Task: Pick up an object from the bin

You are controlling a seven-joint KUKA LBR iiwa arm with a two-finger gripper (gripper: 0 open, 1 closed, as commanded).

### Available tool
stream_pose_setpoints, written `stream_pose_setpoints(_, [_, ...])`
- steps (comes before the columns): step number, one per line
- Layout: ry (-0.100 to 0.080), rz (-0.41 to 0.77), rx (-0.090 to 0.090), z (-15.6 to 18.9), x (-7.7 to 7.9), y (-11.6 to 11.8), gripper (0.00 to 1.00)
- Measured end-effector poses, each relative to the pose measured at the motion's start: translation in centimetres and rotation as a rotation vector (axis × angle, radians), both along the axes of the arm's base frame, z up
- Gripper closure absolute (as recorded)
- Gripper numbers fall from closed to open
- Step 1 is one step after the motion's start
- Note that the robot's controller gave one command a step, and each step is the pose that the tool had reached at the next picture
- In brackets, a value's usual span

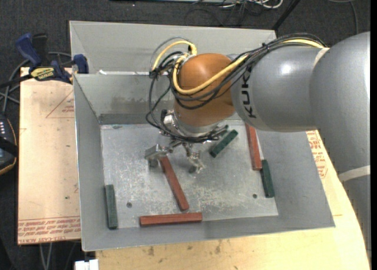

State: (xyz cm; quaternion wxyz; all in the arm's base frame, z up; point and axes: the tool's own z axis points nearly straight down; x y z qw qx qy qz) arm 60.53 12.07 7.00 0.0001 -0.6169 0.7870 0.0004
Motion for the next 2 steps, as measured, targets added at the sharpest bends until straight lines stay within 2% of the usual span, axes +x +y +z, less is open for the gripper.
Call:
stream_pose_setpoints(1, [-0.003,0.004,0.002,0.2,0.1,0.3,1.00])
stream_pose_setpoints(2, [-0.010,0.162,0.000,15.3,-1.6,-5.1,1.00])
